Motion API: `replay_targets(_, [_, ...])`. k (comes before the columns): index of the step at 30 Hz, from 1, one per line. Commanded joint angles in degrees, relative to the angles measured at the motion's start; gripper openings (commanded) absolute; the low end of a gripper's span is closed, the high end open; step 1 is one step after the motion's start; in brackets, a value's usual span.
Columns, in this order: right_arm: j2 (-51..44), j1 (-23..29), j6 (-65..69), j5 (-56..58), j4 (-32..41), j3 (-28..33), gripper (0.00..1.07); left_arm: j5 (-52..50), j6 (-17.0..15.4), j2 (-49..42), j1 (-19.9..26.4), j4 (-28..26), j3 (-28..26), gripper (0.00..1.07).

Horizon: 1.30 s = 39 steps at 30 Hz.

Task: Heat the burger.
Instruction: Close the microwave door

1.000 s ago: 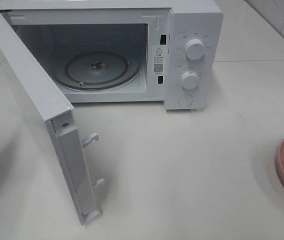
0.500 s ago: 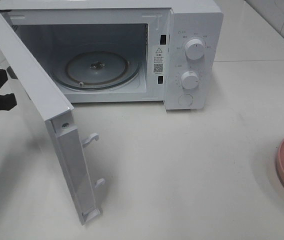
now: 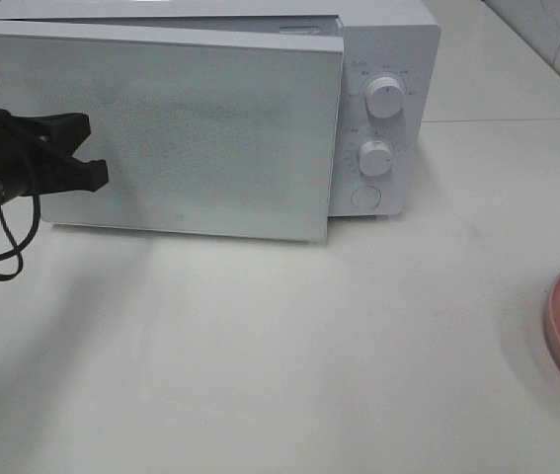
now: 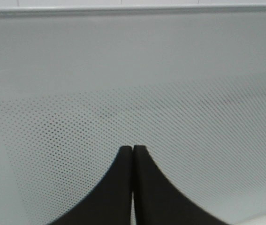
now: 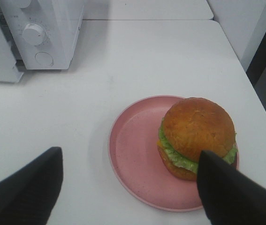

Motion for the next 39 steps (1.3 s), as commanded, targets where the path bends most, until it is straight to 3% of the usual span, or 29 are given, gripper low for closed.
replay_targets(1, [-1.43,-0.46,-0.34,-0.52,0.06,0.23,0.76,2.06,0.23,0.97,-1.55,-0.69,-2.52,0.0])
replay_targets(21, [-1.43,-0.46,-0.34,-0.52,0.06,0.23,0.76,4.13,0.23,9.05,-9.34,-1.78,-12.43,0.0])
replay_targets(39, [-1.43,-0.46,-0.34,-0.52,0.06,0.23,0.76,13.29,0.06,16.96,-13.75,-2.18,-29.74,0.0])
